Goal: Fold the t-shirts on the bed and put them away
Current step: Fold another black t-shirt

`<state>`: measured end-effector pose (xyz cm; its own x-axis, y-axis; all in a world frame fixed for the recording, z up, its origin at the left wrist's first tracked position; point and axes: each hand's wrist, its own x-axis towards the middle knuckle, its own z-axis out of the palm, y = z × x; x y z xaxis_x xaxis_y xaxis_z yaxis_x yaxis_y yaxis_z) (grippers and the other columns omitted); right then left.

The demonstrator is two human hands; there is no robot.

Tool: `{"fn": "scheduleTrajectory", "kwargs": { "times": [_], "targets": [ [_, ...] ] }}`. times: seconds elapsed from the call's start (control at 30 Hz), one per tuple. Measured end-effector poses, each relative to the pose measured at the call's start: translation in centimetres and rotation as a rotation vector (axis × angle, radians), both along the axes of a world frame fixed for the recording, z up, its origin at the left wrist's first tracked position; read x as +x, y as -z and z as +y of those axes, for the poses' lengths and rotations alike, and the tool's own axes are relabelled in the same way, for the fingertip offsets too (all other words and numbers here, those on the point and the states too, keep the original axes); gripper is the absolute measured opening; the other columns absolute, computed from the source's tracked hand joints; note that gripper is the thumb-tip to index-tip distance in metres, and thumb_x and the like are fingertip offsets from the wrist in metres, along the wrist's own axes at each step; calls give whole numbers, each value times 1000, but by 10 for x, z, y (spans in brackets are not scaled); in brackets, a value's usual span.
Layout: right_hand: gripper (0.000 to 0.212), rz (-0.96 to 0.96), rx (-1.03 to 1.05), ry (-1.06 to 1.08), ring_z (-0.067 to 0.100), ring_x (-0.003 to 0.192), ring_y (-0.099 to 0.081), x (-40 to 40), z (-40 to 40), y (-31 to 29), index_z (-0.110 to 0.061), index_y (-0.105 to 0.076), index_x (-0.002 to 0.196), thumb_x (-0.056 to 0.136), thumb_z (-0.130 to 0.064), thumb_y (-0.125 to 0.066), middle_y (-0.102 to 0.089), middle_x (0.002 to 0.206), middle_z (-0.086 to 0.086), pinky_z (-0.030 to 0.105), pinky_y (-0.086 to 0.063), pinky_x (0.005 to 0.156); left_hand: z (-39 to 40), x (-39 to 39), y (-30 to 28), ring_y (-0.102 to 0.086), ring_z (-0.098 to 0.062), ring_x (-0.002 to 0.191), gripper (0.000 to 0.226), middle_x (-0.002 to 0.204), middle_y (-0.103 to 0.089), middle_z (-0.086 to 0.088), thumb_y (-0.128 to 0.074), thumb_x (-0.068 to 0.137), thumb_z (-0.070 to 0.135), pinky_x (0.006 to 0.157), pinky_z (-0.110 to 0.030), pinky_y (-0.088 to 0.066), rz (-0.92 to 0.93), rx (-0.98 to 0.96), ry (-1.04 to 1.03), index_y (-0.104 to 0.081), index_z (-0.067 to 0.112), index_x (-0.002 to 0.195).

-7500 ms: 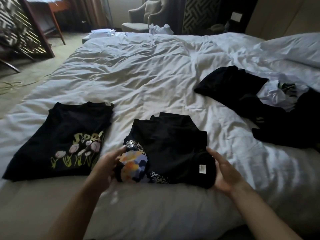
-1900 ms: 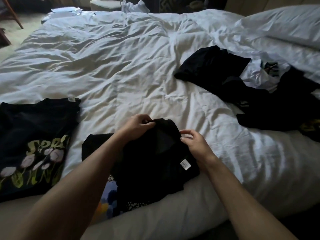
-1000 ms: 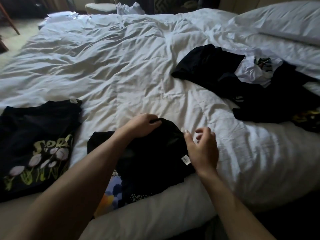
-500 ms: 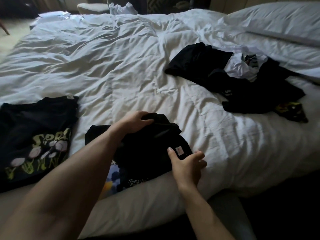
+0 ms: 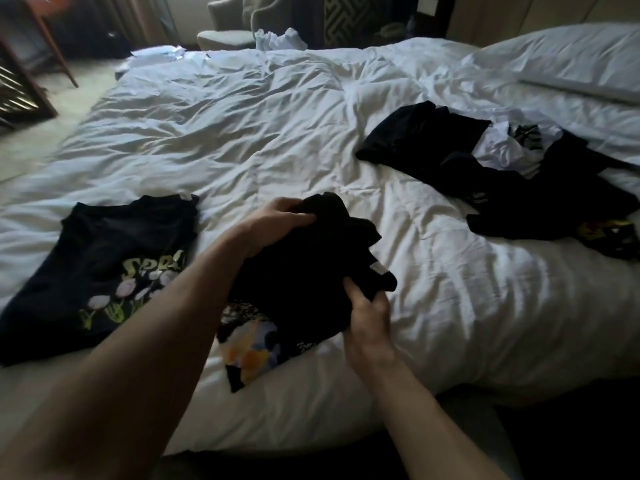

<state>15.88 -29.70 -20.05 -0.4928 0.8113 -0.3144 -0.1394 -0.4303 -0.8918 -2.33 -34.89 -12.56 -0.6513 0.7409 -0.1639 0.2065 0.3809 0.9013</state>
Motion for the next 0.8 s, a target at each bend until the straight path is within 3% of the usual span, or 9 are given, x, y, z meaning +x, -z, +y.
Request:
{"fn": "scheduleTrajectory", "kwargs": {
  "times": [0.1,0.2,0.33,0.5,0.67,0.8],
  "targets": [
    [37,145,90,-167,25,117,-64,-1,0,-21,-18,-64,125,89,-17,-67,-70,120,6,53,-44,107,-33,5,-21,-69,-18,97,29,108,-74,-4,-71,87,24,87,-29,-54,-17,233,-84,-69,19,116],
    [34,197,207,-326,18,115,-64,-3,-2,-50,-25,-61,128,96,-13,-62,-70,121,-2,45,-48,102,-67,12,-40,-69,-8,90,21,99,-75,7,-63,94,13,78,-20,-52,-7,431,-185,-68,22,113],
    [29,255,334,-500,12,109,-67,-17,-17,-92,-28,-63,121,97,-13,-58,-72,114,-7,35,-53,94,-111,16,-64,-68,-12,93,22,103,-73,2,-60,95,8,80,-22,-52,84,599,-337,-66,13,116],
    [29,311,373,-650,14,106,-69,-46,-49,-134,-26,-64,120,97,-9,-56,-73,112,-4,35,-55,93,-169,18,-94,-68,-15,100,24,109,-73,-2,-62,95,14,82,-25,-51,226,632,-528,-66,13,119],
    [29,387,339,-784,23,107,-68,-71,-90,-161,-23,-64,118,96,-6,-56,-73,112,3,47,-51,100,-236,19,-120,-68,-17,102,22,107,-73,4,-66,88,29,89,-34,-50,429,592,-666,-69,30,110],
    [31,425,241,-906,31,109,-67,-104,-131,-155,-21,-64,119,96,-2,-55,-72,114,9,48,-51,100,-284,4,-124,-68,-14,101,28,106,-73,5,-64,91,33,89,-33,-51,555,483,-824,-67,24,117]
  ]
}}
